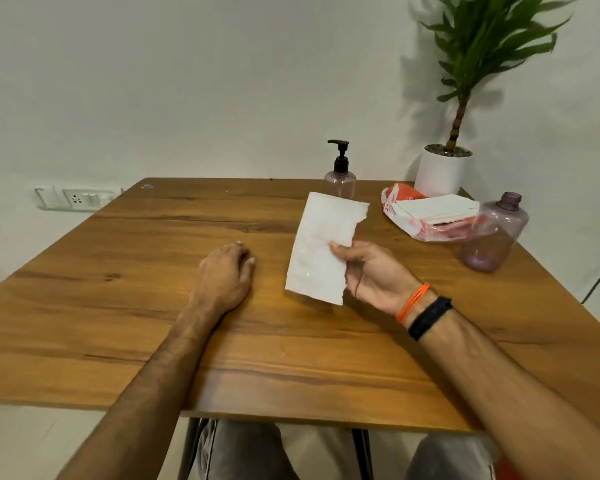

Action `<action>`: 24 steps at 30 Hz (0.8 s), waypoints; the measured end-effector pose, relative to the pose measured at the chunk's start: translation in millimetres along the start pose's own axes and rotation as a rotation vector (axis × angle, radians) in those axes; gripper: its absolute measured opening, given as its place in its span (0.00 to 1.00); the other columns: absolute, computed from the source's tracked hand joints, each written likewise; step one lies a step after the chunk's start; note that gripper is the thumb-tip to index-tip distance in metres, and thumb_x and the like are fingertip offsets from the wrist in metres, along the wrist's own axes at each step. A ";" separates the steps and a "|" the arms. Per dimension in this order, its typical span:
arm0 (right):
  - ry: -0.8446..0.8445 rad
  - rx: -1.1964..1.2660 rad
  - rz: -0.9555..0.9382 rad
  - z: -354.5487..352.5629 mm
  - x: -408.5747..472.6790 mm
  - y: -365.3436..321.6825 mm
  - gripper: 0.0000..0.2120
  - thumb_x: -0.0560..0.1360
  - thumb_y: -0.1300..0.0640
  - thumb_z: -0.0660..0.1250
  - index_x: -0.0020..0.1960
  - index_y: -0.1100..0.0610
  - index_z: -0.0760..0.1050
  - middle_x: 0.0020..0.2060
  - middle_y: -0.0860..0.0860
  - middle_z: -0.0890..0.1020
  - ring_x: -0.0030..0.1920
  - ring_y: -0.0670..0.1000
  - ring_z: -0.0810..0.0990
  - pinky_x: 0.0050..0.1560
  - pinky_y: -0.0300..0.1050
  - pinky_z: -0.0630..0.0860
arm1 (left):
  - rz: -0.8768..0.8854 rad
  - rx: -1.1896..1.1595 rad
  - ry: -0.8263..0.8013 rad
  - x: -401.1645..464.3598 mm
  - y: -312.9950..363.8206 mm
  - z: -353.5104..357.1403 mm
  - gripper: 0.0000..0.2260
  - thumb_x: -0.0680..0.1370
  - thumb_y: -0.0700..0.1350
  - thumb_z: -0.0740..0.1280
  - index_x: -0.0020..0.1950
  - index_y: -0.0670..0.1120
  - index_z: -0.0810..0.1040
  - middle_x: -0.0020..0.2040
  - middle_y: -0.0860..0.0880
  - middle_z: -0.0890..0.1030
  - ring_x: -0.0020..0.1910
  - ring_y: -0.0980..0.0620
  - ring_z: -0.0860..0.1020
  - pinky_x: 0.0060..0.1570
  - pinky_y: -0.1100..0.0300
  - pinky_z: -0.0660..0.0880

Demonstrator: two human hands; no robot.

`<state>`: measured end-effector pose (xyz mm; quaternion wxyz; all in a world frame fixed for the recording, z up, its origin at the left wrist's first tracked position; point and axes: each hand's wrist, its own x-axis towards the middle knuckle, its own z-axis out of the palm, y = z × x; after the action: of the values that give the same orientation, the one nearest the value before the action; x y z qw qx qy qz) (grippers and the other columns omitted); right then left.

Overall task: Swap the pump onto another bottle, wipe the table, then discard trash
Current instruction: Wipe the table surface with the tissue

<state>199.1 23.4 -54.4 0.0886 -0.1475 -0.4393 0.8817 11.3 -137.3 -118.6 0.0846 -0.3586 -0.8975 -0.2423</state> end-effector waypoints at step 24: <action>0.095 -0.406 -0.224 -20.9 30.8 3.8 0.12 0.74 0.65 0.70 0.53 0.51 0.80 0.47 0.47 0.87 0.47 0.47 0.86 0.43 0.42 0.82 | -0.384 -1.129 -0.186 -10.4 76.6 -18.5 0.17 0.67 0.45 0.78 0.54 0.46 0.80 0.45 0.51 0.86 0.41 0.56 0.85 0.35 0.61 0.80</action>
<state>177.1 45.5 -75.0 0.1751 -0.1541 -0.6167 0.7518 70.9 -104.8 -77.3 -0.2430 -0.1991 -0.6824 -0.6601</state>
